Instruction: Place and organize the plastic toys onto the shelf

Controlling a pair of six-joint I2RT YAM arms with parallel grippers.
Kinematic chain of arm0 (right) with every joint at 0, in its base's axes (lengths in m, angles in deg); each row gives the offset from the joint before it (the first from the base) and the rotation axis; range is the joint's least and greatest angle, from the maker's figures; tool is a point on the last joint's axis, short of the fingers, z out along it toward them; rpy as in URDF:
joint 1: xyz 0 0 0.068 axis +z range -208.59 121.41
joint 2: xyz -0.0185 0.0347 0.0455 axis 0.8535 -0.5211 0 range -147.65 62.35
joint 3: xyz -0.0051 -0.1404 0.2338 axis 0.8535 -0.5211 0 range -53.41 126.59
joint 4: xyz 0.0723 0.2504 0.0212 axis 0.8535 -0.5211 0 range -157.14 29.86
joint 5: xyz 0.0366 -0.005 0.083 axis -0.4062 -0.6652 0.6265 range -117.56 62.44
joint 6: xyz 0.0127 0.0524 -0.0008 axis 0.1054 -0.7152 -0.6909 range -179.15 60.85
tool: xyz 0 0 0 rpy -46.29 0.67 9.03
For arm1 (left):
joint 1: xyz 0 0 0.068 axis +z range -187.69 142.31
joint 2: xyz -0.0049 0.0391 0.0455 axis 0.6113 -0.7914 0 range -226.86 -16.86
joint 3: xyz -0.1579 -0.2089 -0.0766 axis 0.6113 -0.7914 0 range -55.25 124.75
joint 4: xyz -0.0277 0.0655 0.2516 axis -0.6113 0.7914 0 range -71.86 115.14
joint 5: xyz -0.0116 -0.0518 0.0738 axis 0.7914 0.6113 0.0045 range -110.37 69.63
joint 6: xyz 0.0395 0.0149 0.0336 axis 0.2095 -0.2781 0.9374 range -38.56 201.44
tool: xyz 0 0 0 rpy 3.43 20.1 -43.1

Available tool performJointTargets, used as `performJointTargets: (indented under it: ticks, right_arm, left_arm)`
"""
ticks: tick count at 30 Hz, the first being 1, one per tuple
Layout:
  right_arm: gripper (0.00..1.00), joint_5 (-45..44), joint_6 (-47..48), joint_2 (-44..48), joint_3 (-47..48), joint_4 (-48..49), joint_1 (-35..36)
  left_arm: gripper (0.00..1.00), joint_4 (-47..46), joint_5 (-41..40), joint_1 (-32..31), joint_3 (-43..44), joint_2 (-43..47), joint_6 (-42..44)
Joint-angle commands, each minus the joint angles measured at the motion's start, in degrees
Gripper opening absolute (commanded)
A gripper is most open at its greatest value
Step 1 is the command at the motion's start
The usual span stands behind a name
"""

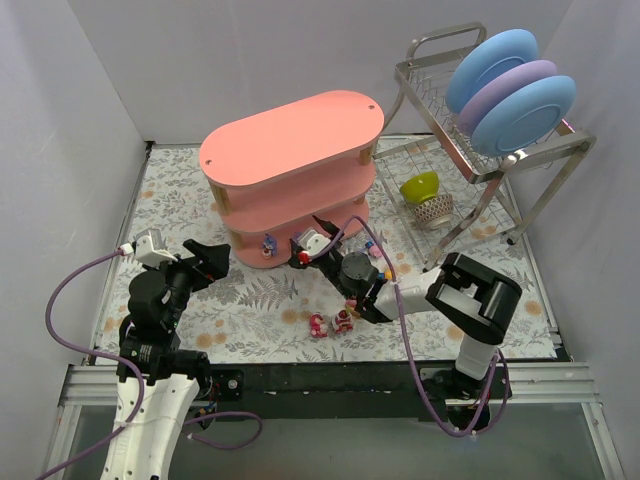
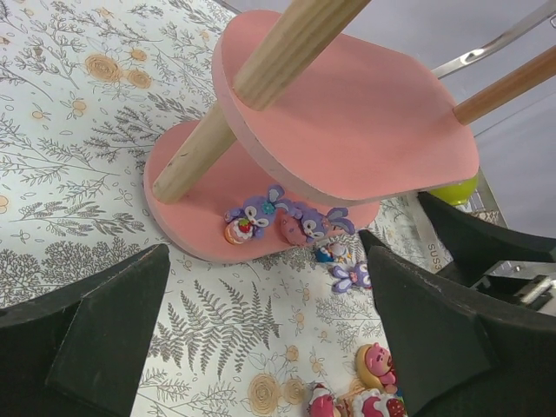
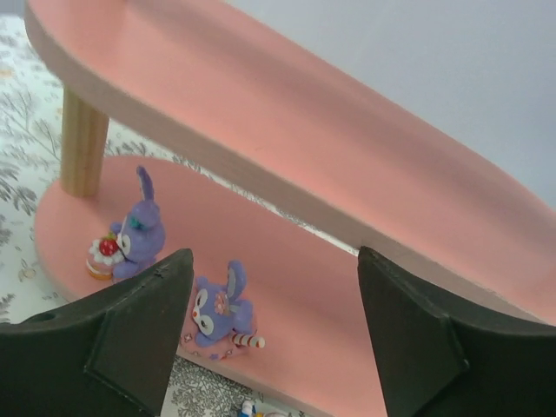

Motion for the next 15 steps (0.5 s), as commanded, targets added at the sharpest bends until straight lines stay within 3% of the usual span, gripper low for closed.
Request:
performJointTargets:
  ticks: [1,15]
  right_arm:
    - [0.86,2.22,-4.25,7.58,-1.11,2.64,-0.04]
    - [0.93,3.98,-17.08,26.23,-6.21,-31.62,0.04]
  left_arm:
    - [0.98,-0.66,0.44,-0.20,0.05,0.53,0.71]
    - [0.98,-0.92,0.96,-0.11,-0.13,1.32,0.71]
